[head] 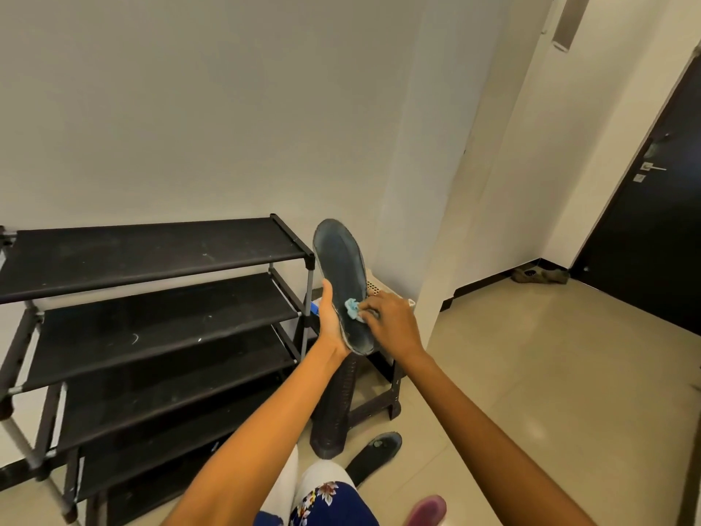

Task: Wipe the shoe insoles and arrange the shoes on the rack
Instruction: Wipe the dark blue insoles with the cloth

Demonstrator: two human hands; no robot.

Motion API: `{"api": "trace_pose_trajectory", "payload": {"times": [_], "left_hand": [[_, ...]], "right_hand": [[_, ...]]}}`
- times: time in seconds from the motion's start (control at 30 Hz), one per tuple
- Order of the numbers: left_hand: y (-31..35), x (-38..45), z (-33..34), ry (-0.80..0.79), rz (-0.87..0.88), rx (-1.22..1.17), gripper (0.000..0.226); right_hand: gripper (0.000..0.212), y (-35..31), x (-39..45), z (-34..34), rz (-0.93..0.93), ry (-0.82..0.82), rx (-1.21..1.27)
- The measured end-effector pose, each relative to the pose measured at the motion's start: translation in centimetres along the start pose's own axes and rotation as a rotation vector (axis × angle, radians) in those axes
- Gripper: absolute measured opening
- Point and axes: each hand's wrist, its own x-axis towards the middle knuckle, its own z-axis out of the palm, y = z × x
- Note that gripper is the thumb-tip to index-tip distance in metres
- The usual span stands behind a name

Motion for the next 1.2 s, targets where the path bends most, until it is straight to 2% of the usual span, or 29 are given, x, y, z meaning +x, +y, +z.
{"api": "trace_pose_trajectory", "payload": {"times": [0.03, 0.1, 0.17, 0.2, 0.23, 0.3, 0.37, 0.43, 0.47, 0.53, 0.63, 0.7, 0.8, 0.9, 0.93, 1.0, 1.1, 1.2], "left_hand": [[0.2, 0.1, -0.2, -0.003, -0.008, 0.010, 0.068], [0.9, 0.4, -0.6, -0.009, -0.009, 0.003, 0.074], [1.4, 1.0, -1.4, 0.013, -0.005, 0.018, 0.075], [1.3, 1.1, -1.7, -0.002, -0.023, 0.012, 0.073], [1.1, 1.0, -1.7, -0.028, -0.015, 0.017, 0.072], [0.3, 1.0, -1.8, -0.016, 0.000, 0.064, 0.068], [-0.4, 0.7, -1.5, 0.000, -0.035, 0.058, 0.065], [-1.0, 0.2, -0.9, 0.026, -0.032, 0.062, 0.066], [-1.1, 0.2, -0.8, 0.025, -0.030, 0.071, 0.066], [-1.4, -0.2, 0.0, 0.010, -0.050, 0.122, 0.068], [-1.5, -0.4, 0.8, 0.017, -0.046, 0.151, 0.063], [-1.2, -0.1, 1.0, 0.009, -0.023, 0.031, 0.064], [-0.1, 0.3, 0.8, 0.014, 0.033, 0.027, 0.068], [-0.3, 2.4, -1.2, -0.013, -0.011, 0.045, 0.091], [-0.6, 2.3, -1.3, -0.013, -0.037, 0.049, 0.092], [-0.1, 0.8, -0.4, -0.010, -0.058, 0.033, 0.082], [-0.4, 0.1, -0.5, 0.009, -0.077, -0.012, 0.071], [0.6, -0.1, -1.1, 0.042, -0.049, 0.014, 0.069]], "right_hand": [[0.016, -0.4, -0.2, 0.4, -0.037, 0.002, 0.027], [0.015, -0.9, -1.0, 1.1, -0.105, -0.115, 0.112], [0.015, -0.8, -1.4, 0.8, -0.072, -0.272, 0.200], [0.014, -0.6, -1.1, 0.4, -0.019, -0.300, 0.261], [0.011, -0.6, -0.7, 0.0, 0.055, -0.255, 0.344], [0.007, -0.7, 0.6, -0.7, 0.292, -0.011, 0.583], [0.010, -1.4, 2.1, -1.3, 0.539, 0.193, 0.954], [0.016, -1.5, 3.4, -1.2, 0.674, 0.269, 1.174], [0.017, -1.1, 4.0, -0.7, 0.700, 0.269, 1.137], [0.014, -0.4, 4.6, -0.1, 0.651, 0.256, 0.843], [0.023, 0.3, 4.3, 0.4, 0.314, 0.139, 0.338], [0.028, -0.1, 3.1, 1.3, 0.089, 0.048, 0.181], [0.033, -0.8, 0.0, 2.1, -0.082, -0.027, 0.211], [0.033, -0.1, -2.3, 1.9, -0.231, -0.092, 0.164], [0.033, 0.1, -2.4, 1.7, -0.264, -0.098, 0.129], [0.034, 0.7, -1.5, 1.9, -0.249, -0.080, 0.071], [0.037, 0.6, 1.3, 2.4, -0.068, -0.136, -0.003], [0.033, -0.5, 2.1, 2.8, -0.121, -0.217, -0.010]]}}
